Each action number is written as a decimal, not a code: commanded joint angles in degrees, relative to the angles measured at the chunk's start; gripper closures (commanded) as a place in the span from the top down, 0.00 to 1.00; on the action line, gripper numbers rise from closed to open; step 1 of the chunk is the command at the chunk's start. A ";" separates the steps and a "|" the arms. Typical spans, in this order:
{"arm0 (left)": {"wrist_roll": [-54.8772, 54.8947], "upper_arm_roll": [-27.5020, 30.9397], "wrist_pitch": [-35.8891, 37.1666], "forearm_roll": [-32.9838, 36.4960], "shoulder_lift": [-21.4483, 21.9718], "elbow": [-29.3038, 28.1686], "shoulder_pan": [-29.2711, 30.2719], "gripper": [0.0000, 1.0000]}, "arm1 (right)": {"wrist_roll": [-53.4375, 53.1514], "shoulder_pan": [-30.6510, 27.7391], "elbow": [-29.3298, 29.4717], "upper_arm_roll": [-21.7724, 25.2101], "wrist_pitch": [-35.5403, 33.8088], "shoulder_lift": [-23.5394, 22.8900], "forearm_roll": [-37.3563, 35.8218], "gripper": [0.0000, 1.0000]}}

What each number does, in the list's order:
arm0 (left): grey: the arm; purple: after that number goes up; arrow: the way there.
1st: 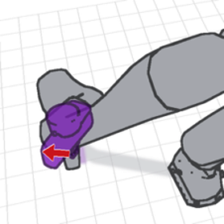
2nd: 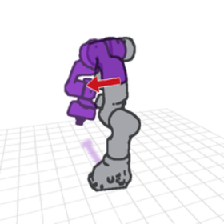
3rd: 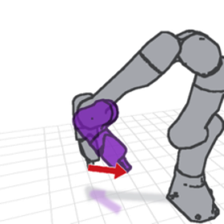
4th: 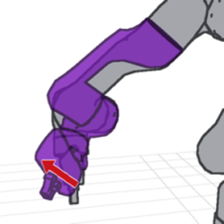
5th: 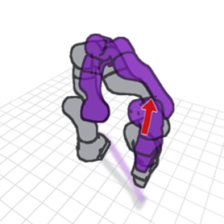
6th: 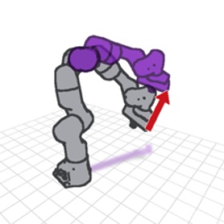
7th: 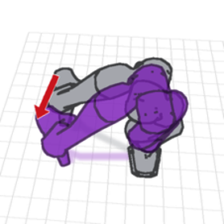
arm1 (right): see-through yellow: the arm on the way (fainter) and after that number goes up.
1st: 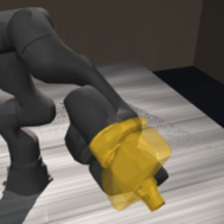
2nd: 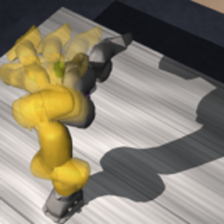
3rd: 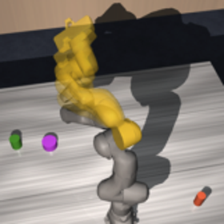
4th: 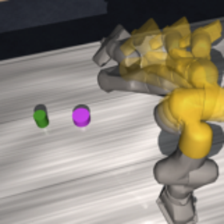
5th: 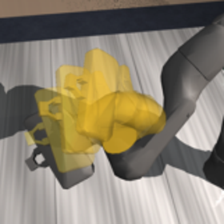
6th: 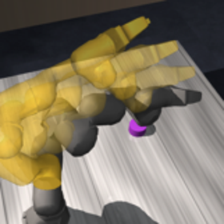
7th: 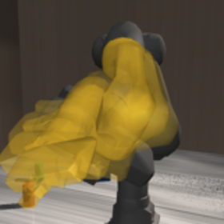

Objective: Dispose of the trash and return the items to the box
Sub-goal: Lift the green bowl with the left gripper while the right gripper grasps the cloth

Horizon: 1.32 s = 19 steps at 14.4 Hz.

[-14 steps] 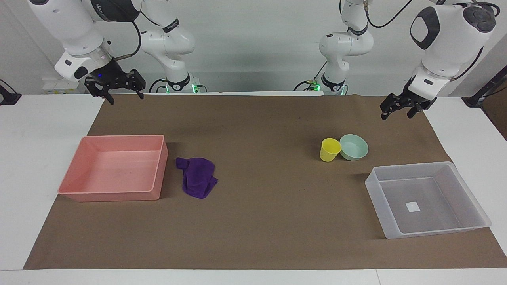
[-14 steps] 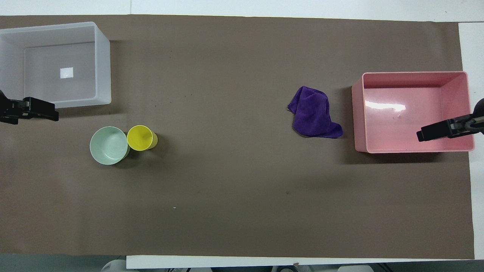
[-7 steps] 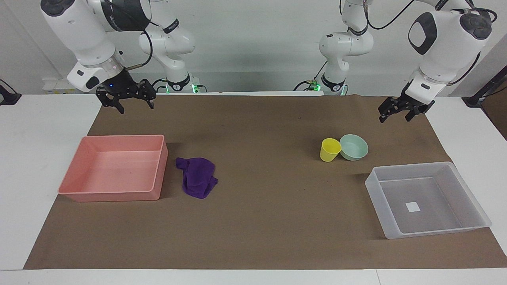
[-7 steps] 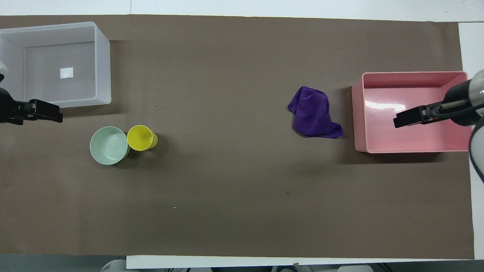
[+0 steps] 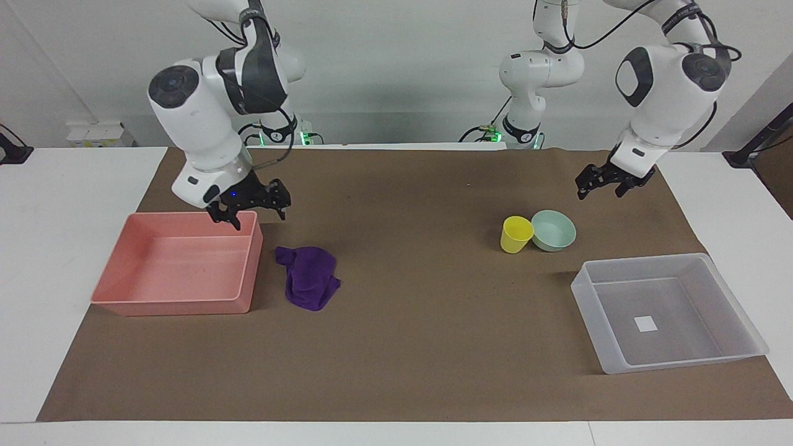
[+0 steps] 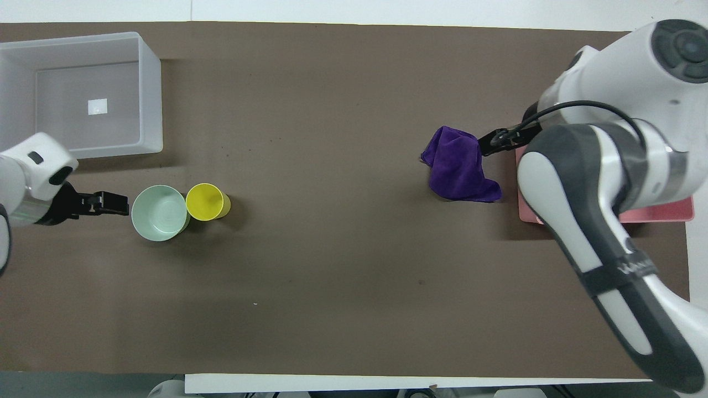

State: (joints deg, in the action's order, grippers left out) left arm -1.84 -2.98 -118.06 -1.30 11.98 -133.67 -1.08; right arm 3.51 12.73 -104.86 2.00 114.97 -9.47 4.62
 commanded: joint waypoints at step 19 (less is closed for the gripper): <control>-1.94 0.78 9.81 -1.15 -10.54 24.57 4.75 0.00 | -3.95 2.12 -0.08 0.55 0.19 -1.62 0.22 0.00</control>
State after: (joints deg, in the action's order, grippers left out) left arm -5.20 -2.19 -105.47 -1.38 8.72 -115.52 1.03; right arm 0.09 15.33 -105.65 2.44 118.51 -14.59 4.63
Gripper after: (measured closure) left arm 0.960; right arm 0.947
